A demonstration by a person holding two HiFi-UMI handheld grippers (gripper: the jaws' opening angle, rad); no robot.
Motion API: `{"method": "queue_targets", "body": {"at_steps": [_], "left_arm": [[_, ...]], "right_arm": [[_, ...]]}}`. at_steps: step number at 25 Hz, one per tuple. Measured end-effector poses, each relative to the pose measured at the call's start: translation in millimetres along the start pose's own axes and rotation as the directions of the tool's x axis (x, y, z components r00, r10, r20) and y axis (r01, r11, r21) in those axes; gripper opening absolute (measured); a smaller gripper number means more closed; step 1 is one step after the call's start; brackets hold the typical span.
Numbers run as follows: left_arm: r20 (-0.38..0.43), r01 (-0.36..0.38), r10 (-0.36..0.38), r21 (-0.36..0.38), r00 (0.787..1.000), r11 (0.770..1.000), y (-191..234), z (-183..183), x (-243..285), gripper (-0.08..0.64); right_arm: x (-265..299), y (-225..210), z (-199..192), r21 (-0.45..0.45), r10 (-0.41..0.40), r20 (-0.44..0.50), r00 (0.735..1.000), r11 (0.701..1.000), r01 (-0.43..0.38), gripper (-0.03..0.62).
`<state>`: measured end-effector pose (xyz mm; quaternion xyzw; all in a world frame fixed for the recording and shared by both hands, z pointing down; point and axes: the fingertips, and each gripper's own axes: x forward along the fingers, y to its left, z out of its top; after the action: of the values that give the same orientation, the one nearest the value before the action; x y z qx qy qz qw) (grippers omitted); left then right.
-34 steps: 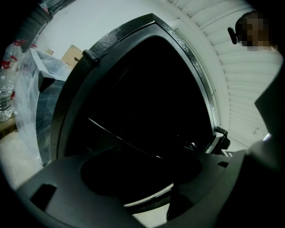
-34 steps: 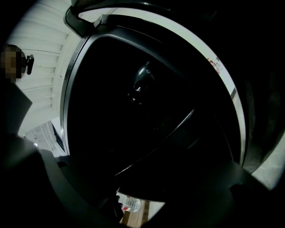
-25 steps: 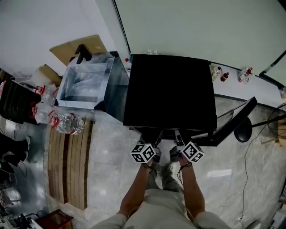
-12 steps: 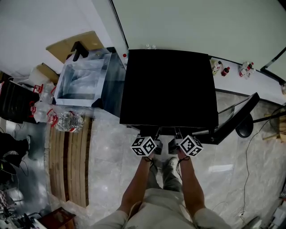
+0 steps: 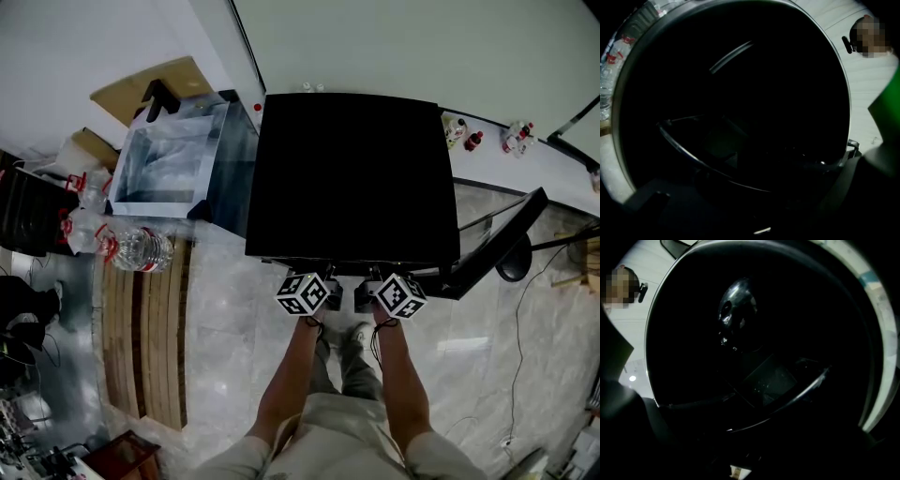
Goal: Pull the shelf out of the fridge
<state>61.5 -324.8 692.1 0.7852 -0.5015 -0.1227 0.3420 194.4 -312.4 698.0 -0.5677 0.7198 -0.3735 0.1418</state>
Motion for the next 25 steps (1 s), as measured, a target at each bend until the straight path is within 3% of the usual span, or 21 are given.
{"method": "queue_targets", "body": {"at_steps": [7,25], "left_arm": [[0.023,0.016,-0.015,-0.021,1.000,1.000,-2.8,1.8,-2.5,0.160],[0.031,0.016,-0.014,-0.051,0.999,0.999,-4.9,3.3,-8.8,0.143]], "right_arm": [[-4.8,-1.6,6.8,0.039,-0.009,0.039,0.999,0.999,0.007,0.123],[-8.8,-1.5,3.1,0.054,0.020,0.045,0.999,0.998,-0.022,0.114]]}}
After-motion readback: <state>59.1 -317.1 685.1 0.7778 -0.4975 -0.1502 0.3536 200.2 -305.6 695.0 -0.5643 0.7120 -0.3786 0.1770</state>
